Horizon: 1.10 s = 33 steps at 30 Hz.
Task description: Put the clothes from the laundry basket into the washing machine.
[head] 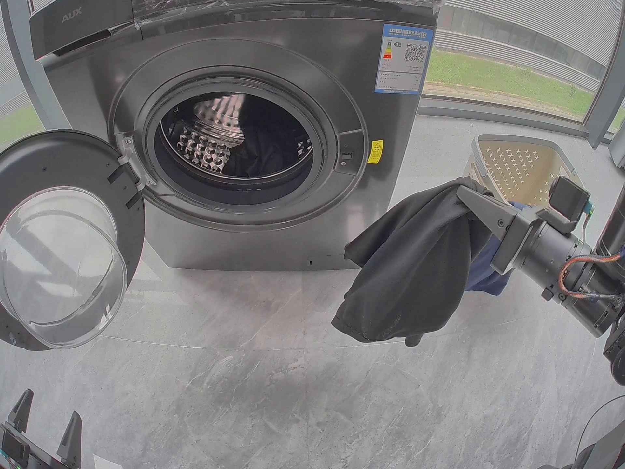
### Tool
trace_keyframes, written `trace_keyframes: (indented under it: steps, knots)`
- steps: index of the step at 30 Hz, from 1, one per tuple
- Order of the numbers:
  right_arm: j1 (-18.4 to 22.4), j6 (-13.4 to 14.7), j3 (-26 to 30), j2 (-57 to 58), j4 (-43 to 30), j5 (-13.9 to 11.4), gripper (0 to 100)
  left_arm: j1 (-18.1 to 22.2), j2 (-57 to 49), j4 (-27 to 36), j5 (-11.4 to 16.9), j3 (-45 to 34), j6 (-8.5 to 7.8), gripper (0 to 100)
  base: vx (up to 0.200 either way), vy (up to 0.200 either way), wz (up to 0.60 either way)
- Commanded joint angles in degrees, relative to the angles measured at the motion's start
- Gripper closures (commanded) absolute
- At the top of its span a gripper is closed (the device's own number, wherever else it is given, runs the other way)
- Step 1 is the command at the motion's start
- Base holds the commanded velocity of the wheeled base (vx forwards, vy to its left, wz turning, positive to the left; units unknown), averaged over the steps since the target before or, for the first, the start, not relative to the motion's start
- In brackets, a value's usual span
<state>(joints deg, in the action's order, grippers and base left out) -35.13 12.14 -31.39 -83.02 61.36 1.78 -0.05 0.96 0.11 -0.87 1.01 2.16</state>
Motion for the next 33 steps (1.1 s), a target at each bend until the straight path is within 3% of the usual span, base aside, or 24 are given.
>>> trace_keyframes:
  steps: [1,18,28,33]
  knots:
    - [0.0,0.0,-0.1,-0.3,0.1,0.0,100,0.0,-0.5,0.0,0.0,-0.9,0.04,0,0.0,0.2,0.0]
    - [0.3,0.2,0.1,-0.2,0.1,0.0,100,0.0,-0.5,0.0,0.0,-0.9,0.39,0,0.0,0.2,0.0]
    - [-1.1,-0.1,2.1,0.1,-0.2,0.0,100,0.0,-0.6,-0.1,0.0,-0.9,0.22,0,0.0,0.0,0.0]
    - [-3.0,-0.2,0.1,-1.7,-0.9,0.2,100,0.0,-0.6,-0.1,0.2,-1.0,-1.54,0,0.0,0.0,0.0]
